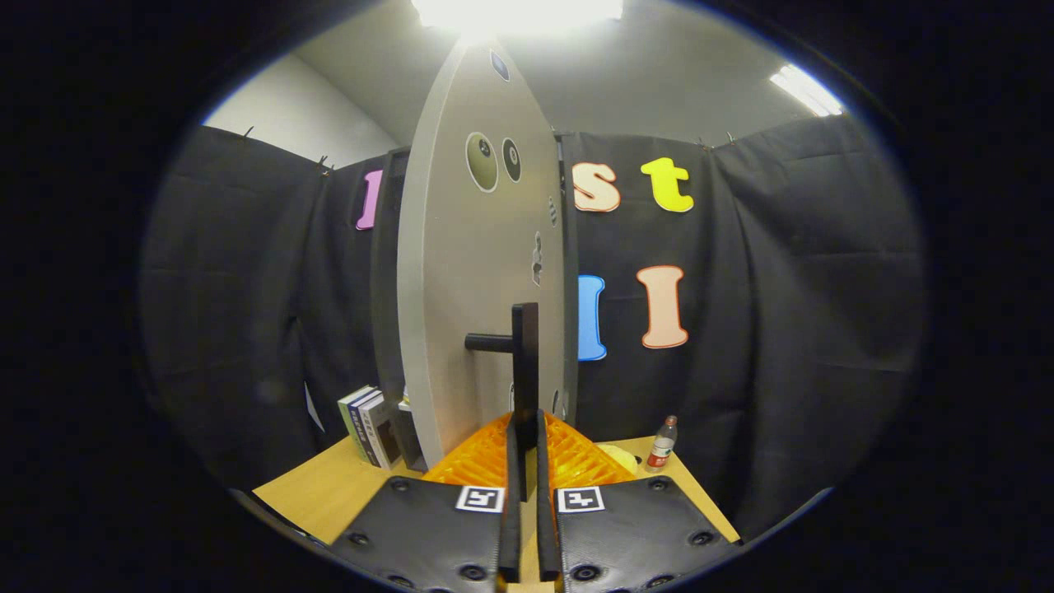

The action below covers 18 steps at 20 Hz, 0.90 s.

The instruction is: Open the shoe cabinet door, grab the shoes and put them into the shoe cabinet, then close the shoe cabinet door.

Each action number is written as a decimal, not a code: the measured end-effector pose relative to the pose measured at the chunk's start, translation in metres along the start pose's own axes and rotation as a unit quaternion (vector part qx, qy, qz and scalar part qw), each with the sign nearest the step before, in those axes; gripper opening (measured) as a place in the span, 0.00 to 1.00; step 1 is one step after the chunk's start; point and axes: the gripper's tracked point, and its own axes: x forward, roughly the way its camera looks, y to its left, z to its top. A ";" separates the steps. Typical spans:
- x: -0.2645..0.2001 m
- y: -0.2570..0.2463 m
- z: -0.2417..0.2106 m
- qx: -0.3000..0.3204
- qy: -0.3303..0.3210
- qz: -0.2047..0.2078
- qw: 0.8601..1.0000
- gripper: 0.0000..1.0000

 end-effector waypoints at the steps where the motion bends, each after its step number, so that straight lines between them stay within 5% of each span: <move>1: 0.002 -0.009 0.000 -0.002 0.000 -0.011 1.000 0.09; 3: 0.001 -0.027 0.000 -0.001 0.002 -0.035 0.999 0.09; 7: 0.004 -0.031 -0.002 0.017 0.002 -0.015 1.000 0.02; 11: -0.001 -0.042 -0.005 0.012 0.016 -0.015 1.000 0.13; 14: -0.016 -0.059 -0.002 -0.021 0.014 -0.055 0.998 0.43; 18: -0.026 -0.067 0.016 -0.063 -0.035 -0.088 0.994 0.69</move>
